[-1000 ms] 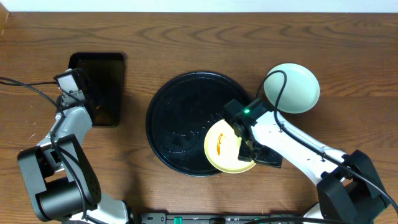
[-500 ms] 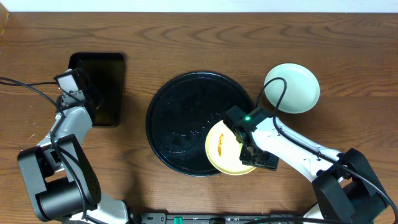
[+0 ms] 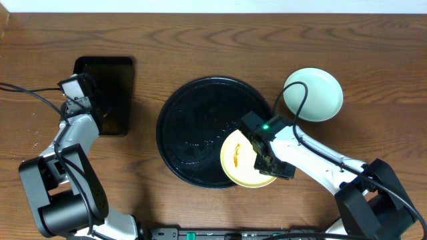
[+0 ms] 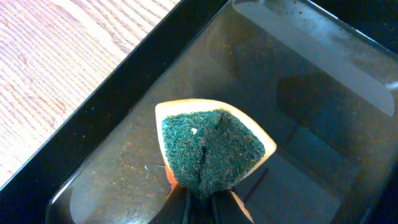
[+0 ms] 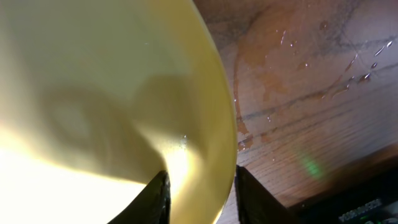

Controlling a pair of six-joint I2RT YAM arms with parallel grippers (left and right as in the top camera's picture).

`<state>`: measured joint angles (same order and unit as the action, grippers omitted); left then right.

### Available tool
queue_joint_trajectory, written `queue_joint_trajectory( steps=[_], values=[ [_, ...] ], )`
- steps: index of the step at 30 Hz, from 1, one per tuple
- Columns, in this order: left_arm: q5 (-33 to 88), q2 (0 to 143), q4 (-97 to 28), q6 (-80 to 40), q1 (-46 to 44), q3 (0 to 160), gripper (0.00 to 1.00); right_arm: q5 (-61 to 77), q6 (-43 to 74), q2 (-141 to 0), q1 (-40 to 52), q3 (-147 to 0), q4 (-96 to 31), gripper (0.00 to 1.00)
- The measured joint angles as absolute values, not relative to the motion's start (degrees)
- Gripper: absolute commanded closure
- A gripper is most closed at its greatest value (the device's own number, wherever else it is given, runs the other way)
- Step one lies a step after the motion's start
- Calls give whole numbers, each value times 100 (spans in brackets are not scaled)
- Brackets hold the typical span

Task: Clean dirty plates on tray and stack at the side
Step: 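Reach the right gripper to the yellow plate's rim and grasp it, then slide the yellow plate with the right gripper to the round tray's center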

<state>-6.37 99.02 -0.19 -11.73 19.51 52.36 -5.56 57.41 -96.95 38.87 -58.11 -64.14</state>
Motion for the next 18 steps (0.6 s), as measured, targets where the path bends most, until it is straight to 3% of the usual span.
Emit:
queue_joint_trajectory(
  steps=[5, 18],
  values=[
    [-635, 9902, -16, -1173, 1951, 5236, 92, -532, 5745, -9695, 3887, -5811, -6401, 99],
    [-637, 9902, -19, -1173, 1951, 5236, 92, -495, 5266, -9666, 3881, -5833, -5992, 99]
  ],
)
